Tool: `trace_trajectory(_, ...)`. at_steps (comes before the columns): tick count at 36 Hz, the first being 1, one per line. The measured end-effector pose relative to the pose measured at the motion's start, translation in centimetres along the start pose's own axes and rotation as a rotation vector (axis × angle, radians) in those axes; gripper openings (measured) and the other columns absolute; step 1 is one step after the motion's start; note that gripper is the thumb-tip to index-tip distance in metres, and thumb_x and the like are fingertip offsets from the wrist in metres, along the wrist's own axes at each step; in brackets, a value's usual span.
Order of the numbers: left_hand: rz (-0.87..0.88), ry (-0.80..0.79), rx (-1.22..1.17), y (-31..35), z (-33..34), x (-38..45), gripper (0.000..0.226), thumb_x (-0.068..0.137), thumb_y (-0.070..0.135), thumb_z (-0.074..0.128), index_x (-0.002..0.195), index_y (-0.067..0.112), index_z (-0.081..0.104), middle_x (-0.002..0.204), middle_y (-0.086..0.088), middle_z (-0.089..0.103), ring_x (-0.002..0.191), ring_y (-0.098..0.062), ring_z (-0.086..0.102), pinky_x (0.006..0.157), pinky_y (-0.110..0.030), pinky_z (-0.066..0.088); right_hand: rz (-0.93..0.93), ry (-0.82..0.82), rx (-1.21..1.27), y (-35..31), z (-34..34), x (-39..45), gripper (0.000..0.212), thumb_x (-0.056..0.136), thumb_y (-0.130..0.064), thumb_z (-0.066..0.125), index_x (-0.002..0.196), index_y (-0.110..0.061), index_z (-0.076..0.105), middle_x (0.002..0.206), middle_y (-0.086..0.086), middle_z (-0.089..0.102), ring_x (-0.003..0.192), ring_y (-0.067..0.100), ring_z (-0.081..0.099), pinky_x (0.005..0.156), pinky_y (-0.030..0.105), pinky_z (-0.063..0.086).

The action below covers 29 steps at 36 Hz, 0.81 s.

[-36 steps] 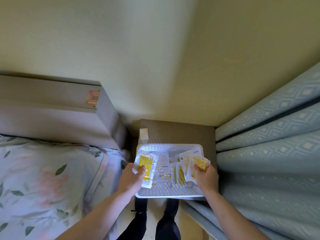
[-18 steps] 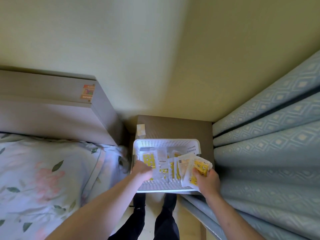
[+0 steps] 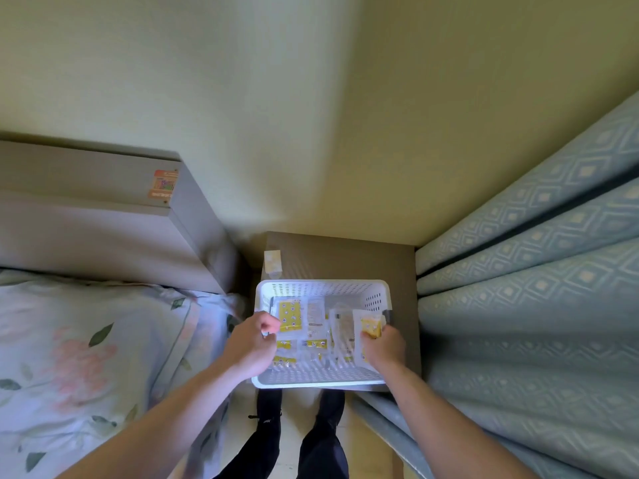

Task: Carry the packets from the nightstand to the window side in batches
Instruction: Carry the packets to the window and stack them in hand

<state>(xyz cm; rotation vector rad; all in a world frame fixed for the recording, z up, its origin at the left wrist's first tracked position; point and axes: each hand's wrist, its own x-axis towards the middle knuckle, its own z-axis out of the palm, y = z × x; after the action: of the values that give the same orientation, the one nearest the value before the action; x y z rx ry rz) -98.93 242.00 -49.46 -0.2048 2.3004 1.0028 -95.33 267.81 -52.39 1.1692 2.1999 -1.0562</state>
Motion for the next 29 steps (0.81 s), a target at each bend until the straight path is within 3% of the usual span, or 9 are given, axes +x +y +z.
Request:
trace_trajectory(5, 0.032, 0.041, 0.040, -0.9, -0.2, -0.6, 0.023, 0.096, 0.009, 0.053, 0.102, 0.029, 0.062, 0.109, 0.018, 0.062, 0.104, -0.007, 0.062, 0.080, -0.015, 0.044, -0.057, -0.041, 0.026, -0.8, 0.5, -1.0, 0.023, 0.090, -0.023, 0.071, 0.109, -0.012, 0.067, 0.098, -0.001, 0.070, 0.088, 0.020, 0.065, 0.072, 0.026, 0.048)
trace_trajectory(10, -0.002, 0.027, 0.031, -2.8, -1.2, -1.4, 0.025, 0.093, 0.010, 0.052, 0.101, 0.033, 0.059, 0.116, 0.015, 0.064, 0.104, -0.007, 0.064, 0.086, -0.023, 0.052, -0.084, -0.178, 0.022, -3.4, 2.6, -1.6, 0.046, 0.083, -0.031, 0.081, 0.119, -0.019, 0.056, 0.106, -0.004, 0.066, 0.093, 0.017, 0.062, 0.074, 0.028, 0.048)
trace_trajectory(13, -0.010, 0.030, 0.043, -3.3, -1.7, -1.5, 0.019, 0.094, 0.014, 0.053, 0.103, 0.030, 0.060, 0.113, 0.015, 0.065, 0.102, -0.008, 0.065, 0.090, -0.026, 0.052, -0.060, -0.294, 0.067, -5.1, 4.9, -1.2, 0.075, 0.084, -0.036, 0.080, 0.144, -0.015, 0.040, 0.137, 0.005, 0.056, 0.119, 0.027, 0.058, 0.096, 0.039, 0.051)
trace_trajectory(15, -0.008, 0.038, 0.037, -3.5, -1.7, -1.6, 0.018, 0.095, 0.015, 0.053, 0.104, 0.029, 0.060, 0.111, 0.015, 0.064, 0.101, -0.008, 0.065, 0.088, -0.023, 0.051, -0.038, -0.352, 0.040, -6.0, 5.9, -1.6, 0.088, 0.086, -0.038, 0.077, 0.154, -0.016, 0.026, 0.149, 0.005, 0.044, 0.134, 0.031, 0.048, 0.109, 0.041, 0.042)
trace_trajectory(19, -0.053, 0.009, 0.063, -4.2, -1.5, -1.7, 0.023, 0.094, 0.015, 0.051, 0.108, 0.033, 0.059, 0.113, 0.014, 0.064, 0.101, -0.009, 0.064, 0.090, -0.025, 0.050, -0.056, -0.328, -0.026, -5.2, 7.0, -2.8, 0.080, 0.084, -0.044, 0.078, 0.147, -0.020, 0.034, 0.148, 0.008, 0.047, 0.129, 0.027, 0.053, 0.103, 0.040, 0.048)
trace_trajectory(23, -0.067, -0.039, 0.092, -4.7, -1.3, -2.4, 0.025, 0.094, 0.021, 0.051, 0.114, 0.034, 0.060, 0.116, 0.010, 0.066, 0.097, -0.009, 0.065, 0.086, -0.028, 0.054, -0.145, -0.238, -0.047, -2.4, 5.4, -5.4, 0.056, 0.088, -0.040, 0.072, 0.136, -0.033, 0.045, 0.139, -0.007, 0.054, 0.116, 0.019, 0.060, 0.094, 0.040, 0.054)
trace_trajectory(26, -0.084, -0.094, 0.099, -4.1, -1.3, -3.6, 0.032, 0.096, 0.019, 0.048, 0.125, 0.030, 0.058, 0.109, 0.005, 0.064, 0.088, -0.010, 0.066, 0.072, -0.022, 0.055, -0.173, -0.182, -0.031, -0.9, 2.9, -8.7, 0.042, 0.094, -0.030, 0.067, 0.133, -0.028, 0.050, 0.129, -0.014, 0.057, 0.105, 0.012, 0.062, 0.085, 0.029, 0.048)
trace_trajectory(29, -0.081, -0.125, 0.106, -3.3, -1.5, -5.2, 0.039, 0.096, 0.017, 0.046, 0.133, 0.025, 0.054, 0.116, 0.000, 0.063, 0.092, -0.014, 0.065, 0.076, -0.024, 0.055, -0.178, -0.120, -0.009, 0.6, 1.1, -11.5, 0.035, 0.096, -0.026, 0.063, 0.130, -0.028, 0.053, 0.126, -0.013, 0.061, 0.102, 0.011, 0.063, 0.082, 0.026, 0.045)
